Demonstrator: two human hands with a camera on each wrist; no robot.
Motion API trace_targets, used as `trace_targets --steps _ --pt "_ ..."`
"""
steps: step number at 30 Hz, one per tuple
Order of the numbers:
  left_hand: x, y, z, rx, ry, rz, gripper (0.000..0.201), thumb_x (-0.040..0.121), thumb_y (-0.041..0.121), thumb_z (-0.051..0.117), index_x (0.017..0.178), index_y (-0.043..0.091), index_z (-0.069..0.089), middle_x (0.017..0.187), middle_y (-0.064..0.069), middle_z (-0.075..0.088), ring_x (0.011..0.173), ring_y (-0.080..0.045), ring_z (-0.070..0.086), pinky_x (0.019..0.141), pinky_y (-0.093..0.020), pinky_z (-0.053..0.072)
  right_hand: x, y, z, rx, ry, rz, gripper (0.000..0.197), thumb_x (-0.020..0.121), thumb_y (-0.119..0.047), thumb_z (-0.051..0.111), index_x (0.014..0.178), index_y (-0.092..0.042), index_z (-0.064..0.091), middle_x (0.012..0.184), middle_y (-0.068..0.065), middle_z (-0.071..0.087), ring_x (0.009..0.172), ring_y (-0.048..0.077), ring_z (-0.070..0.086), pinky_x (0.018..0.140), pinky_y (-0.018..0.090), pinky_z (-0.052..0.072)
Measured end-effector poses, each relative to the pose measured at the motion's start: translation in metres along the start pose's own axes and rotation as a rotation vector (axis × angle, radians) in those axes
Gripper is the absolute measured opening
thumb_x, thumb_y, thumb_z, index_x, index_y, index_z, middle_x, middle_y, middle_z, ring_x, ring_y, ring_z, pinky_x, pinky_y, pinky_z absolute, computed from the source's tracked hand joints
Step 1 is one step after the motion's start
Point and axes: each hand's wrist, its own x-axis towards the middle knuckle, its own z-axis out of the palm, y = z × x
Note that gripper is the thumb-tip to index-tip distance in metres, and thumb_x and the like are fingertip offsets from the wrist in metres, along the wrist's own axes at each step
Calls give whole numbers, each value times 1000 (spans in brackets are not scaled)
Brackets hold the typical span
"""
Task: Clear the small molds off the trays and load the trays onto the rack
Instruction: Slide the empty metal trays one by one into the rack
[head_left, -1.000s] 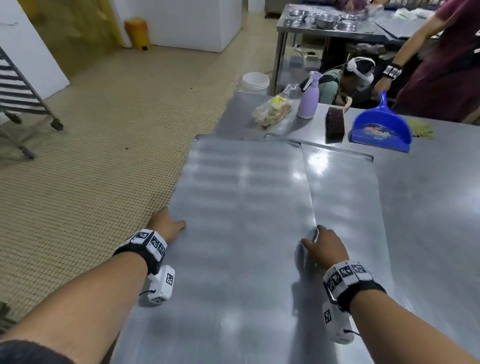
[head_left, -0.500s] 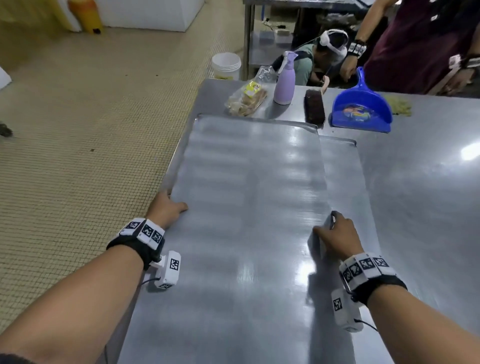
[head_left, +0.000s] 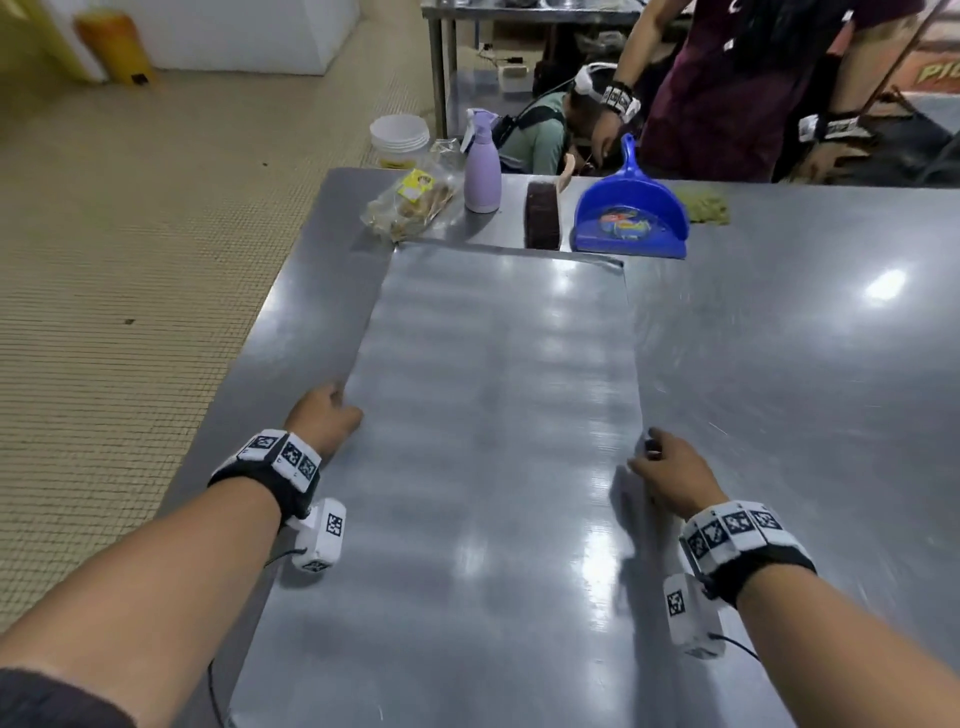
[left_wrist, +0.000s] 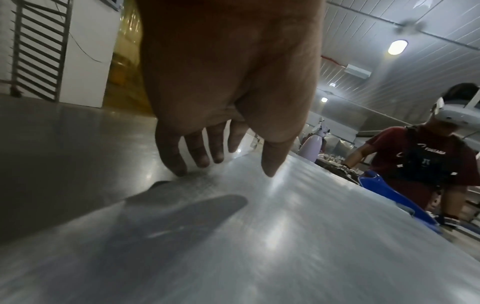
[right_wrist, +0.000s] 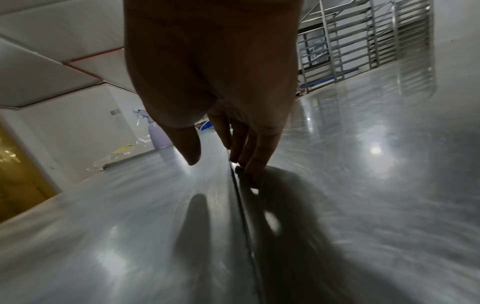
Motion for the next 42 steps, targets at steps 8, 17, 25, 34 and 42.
trace_targets --steps 8,17,25,34,42 --pt "-48 -20 6 240 20 -221 31 77 32 69 95 7 70 98 -18 72 82 -33 64 73 -31 47 -22 17 6 -65 -17 7 16 83 -22 67 77 -9 62 73 5 64 71 19 61 59 28 46" --pt "-112 -2 49 130 36 -200 23 80 22 70 94 4 72 90 -12 73 80 -28 66 74 -31 49 -35 61 -20 -80 25 17 12 78 -16 64 76 -5 60 72 9 63 67 22 58 56 28 40" --pt "-148 19 91 183 -96 43 75 81 43 65 148 18 43 146 -13 50 136 -33 46 106 -38 42 -48 93 -42 -248 -25 -67 46 84 -39 71 122 -14 63 130 12 60 117 30 57 96 39 48" --pt "-265 24 137 526 -428 488 58 77 73 57 119 33 58 113 13 50 104 -14 48 90 -34 46 -167 99 8 -320 -170 -342 58 69 -75 65 111 -34 63 108 -12 52 103 9 49 85 27 46" --pt "-316 -4 162 630 -592 720 68 66 83 65 114 35 61 104 15 55 99 -10 45 89 -30 35 -244 115 33 -337 -258 -490 65 56 -83 68 102 -39 62 101 -22 50 96 0 45 76 15 39"
